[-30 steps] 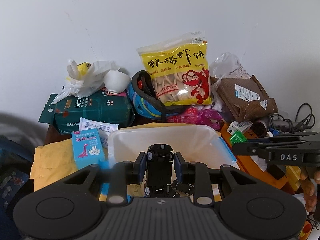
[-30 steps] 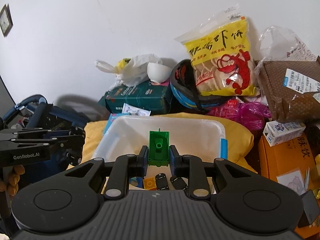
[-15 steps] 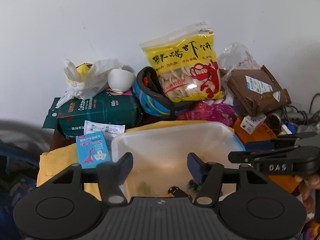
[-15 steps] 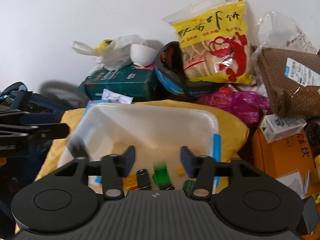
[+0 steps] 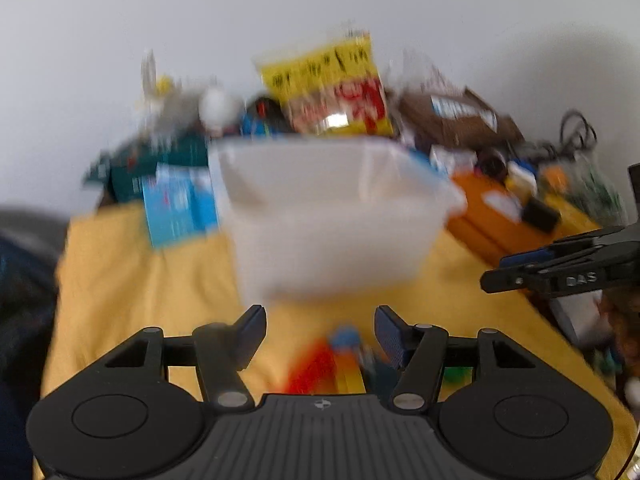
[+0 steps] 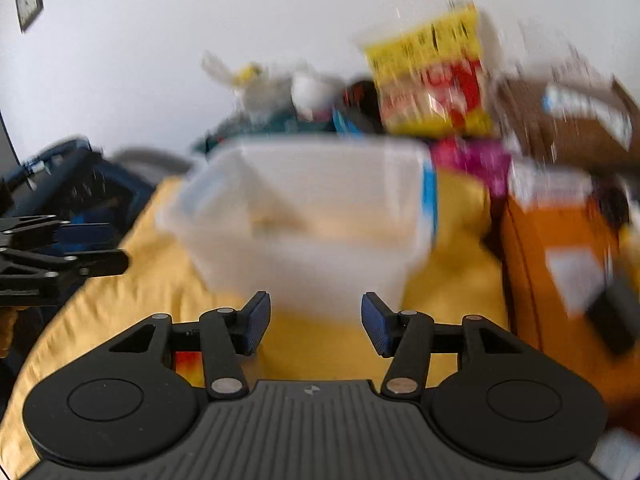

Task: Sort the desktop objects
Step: 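Grasp the white-green toy car with the left tool while the right tool grasps a green square brick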

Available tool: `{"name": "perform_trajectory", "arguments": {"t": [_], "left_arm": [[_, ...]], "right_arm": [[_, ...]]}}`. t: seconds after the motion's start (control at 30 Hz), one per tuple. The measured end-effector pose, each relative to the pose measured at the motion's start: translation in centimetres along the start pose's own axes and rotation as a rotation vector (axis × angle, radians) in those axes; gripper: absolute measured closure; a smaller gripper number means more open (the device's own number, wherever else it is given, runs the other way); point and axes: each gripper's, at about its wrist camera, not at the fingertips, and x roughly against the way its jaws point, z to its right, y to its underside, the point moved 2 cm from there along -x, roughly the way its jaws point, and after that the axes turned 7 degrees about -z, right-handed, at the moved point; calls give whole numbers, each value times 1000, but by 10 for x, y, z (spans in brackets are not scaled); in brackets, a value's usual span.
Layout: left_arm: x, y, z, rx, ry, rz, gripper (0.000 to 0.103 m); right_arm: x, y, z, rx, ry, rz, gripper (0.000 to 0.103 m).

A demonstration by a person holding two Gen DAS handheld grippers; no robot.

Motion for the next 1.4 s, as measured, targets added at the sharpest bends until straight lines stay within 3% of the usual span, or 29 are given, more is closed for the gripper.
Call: {"name": "perform_trajectory", "arguments": {"t": [0.13, 0.27, 0.73, 0.8, 0.9, 1.13, 1.4], "left_arm": [[-16, 42, 15, -54, 12, -85, 39], [-32, 65, 31, -140, 21, -131, 40], [-76, 66, 43, -160, 22, -202, 48], [-77, 66, 43, -150, 20, -196, 52], [-75, 63, 42, -126, 31, -191, 66], [-56, 67, 39, -109, 42, -166, 66], [-12, 58, 20, 21, 0, -94, 66]], "right_arm": [[-21, 51, -1, -47, 28, -100, 49], [-36, 74, -12, -11, 59, -130, 50], [-73, 86, -28, 39, 99, -162, 57], [-77, 87, -27, 31, 103, -172, 66], [-78, 87, -25, 19, 82, -175, 69], [-62, 89, -17, -25, 57, -151, 69], [-33, 92, -10, -76, 23, -101, 69]]}}
